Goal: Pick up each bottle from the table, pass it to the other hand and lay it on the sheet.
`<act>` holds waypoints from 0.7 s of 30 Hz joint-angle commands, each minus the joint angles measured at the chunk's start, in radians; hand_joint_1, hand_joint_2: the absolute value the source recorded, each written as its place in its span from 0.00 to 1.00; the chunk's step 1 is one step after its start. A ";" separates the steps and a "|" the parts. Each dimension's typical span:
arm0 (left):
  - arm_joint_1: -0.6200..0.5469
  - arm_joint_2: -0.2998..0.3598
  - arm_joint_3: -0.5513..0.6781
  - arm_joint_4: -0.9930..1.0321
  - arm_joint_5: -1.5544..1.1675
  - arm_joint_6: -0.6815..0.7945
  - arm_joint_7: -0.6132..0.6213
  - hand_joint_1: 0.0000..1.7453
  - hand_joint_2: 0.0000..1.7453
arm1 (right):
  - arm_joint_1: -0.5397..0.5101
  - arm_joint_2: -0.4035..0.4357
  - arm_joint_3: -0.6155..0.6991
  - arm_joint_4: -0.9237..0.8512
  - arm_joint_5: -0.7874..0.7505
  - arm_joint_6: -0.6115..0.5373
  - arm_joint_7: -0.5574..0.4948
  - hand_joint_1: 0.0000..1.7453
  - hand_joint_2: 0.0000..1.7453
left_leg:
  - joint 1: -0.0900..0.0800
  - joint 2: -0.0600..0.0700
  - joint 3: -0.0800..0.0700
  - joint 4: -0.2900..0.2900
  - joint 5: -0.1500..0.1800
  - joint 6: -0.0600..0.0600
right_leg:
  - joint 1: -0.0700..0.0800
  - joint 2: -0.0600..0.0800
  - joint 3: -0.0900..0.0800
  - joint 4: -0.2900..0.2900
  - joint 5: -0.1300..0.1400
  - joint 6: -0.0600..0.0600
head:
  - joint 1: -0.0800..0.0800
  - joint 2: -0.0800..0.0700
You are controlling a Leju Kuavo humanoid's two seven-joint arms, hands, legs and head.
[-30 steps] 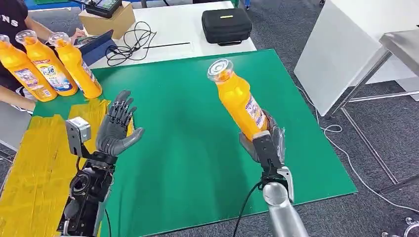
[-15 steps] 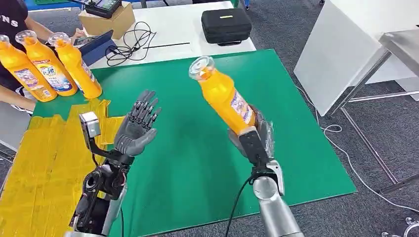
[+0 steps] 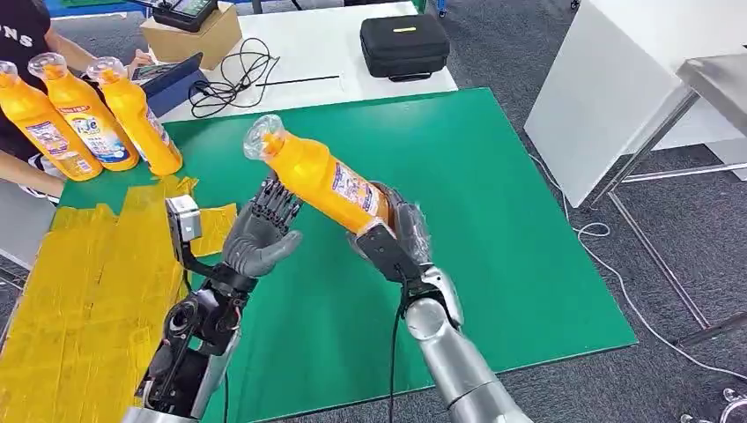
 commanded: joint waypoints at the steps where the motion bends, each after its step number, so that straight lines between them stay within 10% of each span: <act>1: -0.041 0.021 -0.049 0.037 0.005 0.015 0.000 0.00 1.00 | -0.114 0.012 0.095 0.190 0.020 0.010 0.007 1.00 1.00 | 0.000 0.003 0.004 0.000 -0.002 -0.001 | 0.000 0.002 0.003 0.000 -0.001 -0.001 | 0.000 0.000; 21: -0.081 0.019 -0.049 0.093 0.031 0.025 -0.006 0.00 1.00 | -0.138 0.037 0.204 0.278 0.052 0.025 0.010 1.00 1.00 | 0.001 0.002 0.004 0.000 -0.002 -0.002 | 0.001 0.001 0.004 0.000 -0.001 -0.001 | 0.000 0.000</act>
